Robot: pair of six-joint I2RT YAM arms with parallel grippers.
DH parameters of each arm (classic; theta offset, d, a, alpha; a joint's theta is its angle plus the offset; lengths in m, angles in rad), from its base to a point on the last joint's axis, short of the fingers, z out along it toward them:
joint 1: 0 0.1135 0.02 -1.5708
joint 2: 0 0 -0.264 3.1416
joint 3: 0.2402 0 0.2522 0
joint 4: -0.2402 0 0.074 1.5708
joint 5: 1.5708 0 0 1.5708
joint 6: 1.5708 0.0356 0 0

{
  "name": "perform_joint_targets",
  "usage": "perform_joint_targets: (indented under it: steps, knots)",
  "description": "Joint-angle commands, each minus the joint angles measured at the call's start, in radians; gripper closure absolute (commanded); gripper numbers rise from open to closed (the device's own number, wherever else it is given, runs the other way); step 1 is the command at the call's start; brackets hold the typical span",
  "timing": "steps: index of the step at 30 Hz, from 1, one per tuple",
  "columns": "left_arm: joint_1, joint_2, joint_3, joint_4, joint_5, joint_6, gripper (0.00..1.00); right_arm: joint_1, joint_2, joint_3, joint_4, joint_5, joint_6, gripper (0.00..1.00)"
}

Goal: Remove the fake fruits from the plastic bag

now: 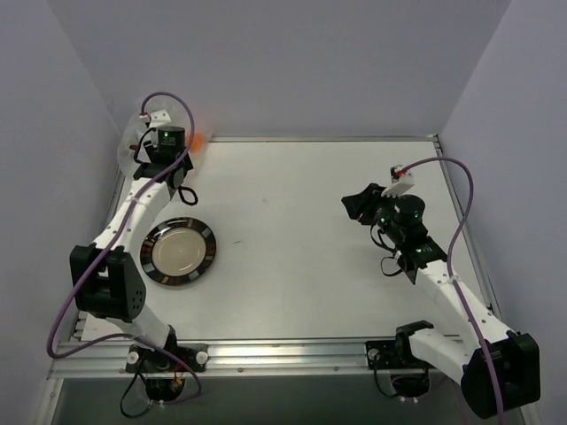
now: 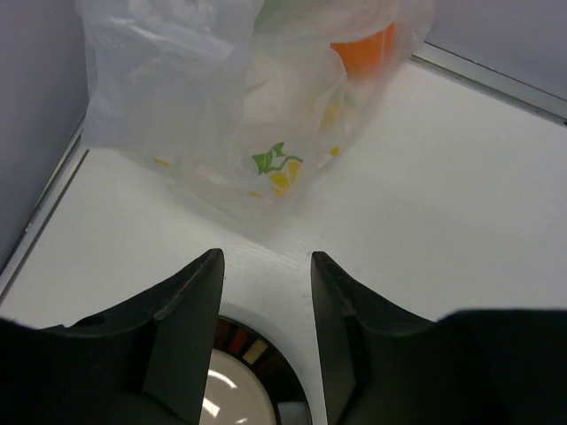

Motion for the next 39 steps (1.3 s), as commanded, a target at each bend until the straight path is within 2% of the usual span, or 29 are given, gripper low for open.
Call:
perform_joint_targets:
  steps: [1,9,16,25,32,33,34,35,37,38,39]
  knots:
    - [0.018,0.052,0.102,0.091,-0.068,0.055,0.58,0.02,0.019,-0.003,0.061,-0.013,-0.011,0.64]
    - [0.027,0.227,0.223,0.11,-0.163,0.137,0.58,0.048,0.023,0.007,0.054,-0.015,-0.022,0.63]
    - [0.033,0.267,0.19,0.151,-0.223,0.151,0.57,0.056,0.038,0.015,0.056,-0.025,-0.023,0.63]
    - [0.064,0.329,0.217,0.17,-0.239,0.171,0.47,0.063,0.063,0.018,0.061,-0.022,-0.025,0.63]
    - [0.073,0.359,0.231,0.171,-0.239,0.173,0.48,0.065,0.088,0.029,0.053,-0.01,-0.034,0.62]
    - [0.073,0.359,0.23,0.173,-0.239,0.182,0.5,0.065,0.097,0.03,0.053,-0.009,-0.032,0.62]
    - [0.073,0.358,0.227,0.176,-0.239,0.187,0.58,0.066,0.101,0.032,0.053,-0.009,-0.031,0.62]
    - [0.073,0.355,0.222,0.186,-0.236,0.193,0.67,0.068,0.106,0.032,0.054,-0.012,-0.031,0.62]
    - [0.073,0.346,0.198,0.203,-0.23,0.21,0.9,0.068,0.121,0.033,0.059,-0.012,-0.031,0.62]
    - [0.073,0.343,0.191,0.211,-0.23,0.214,0.97,0.068,0.124,0.035,0.058,-0.009,-0.031,0.62]
    - [0.073,0.344,0.185,0.212,-0.233,0.219,0.98,0.069,0.132,0.035,0.053,-0.007,-0.031,0.62]
